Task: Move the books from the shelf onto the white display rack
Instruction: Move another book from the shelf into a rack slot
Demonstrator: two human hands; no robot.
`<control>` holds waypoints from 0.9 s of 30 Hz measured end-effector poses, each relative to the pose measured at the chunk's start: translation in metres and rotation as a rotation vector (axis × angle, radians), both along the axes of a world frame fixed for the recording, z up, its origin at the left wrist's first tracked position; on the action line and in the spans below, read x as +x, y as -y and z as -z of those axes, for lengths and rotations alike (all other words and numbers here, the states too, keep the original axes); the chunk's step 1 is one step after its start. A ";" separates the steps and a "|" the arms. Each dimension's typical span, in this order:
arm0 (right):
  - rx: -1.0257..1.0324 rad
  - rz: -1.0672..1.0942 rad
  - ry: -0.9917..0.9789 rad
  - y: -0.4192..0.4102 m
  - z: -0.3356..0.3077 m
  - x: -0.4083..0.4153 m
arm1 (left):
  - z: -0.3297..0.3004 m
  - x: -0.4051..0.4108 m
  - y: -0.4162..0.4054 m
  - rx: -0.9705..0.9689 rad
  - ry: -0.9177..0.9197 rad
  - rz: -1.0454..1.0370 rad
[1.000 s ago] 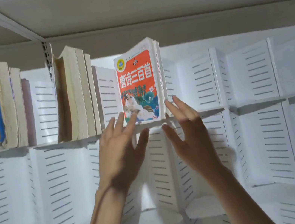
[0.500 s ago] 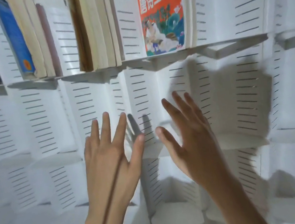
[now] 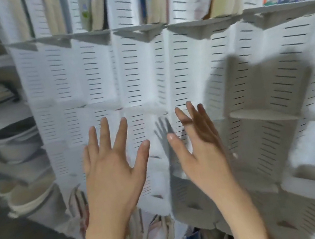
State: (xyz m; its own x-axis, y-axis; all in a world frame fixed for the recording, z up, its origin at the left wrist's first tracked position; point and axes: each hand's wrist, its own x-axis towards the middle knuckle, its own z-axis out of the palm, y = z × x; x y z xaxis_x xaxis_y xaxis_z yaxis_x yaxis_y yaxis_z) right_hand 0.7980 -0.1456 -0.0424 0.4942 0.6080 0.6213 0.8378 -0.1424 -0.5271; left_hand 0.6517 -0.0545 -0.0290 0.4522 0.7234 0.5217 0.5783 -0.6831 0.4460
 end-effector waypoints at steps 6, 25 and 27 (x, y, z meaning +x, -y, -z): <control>-0.049 -0.154 -0.033 -0.061 0.010 -0.110 | 0.015 -0.121 -0.041 -0.012 -0.029 -0.128; -0.094 -0.488 -0.072 -0.283 0.021 -0.277 | 0.029 -0.294 -0.214 -0.030 0.017 -0.417; -0.116 -0.520 -0.062 -0.322 0.020 -0.283 | 0.028 -0.301 -0.246 -0.022 0.012 -0.464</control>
State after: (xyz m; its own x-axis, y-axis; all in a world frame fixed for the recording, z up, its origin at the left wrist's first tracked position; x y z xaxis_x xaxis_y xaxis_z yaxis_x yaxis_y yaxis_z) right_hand 0.5152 0.1763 -0.0622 0.1434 0.8453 0.5146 0.7811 0.2226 -0.5834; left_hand 0.3508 0.1912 -0.0569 0.0723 0.8588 0.5072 0.8154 -0.3437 0.4658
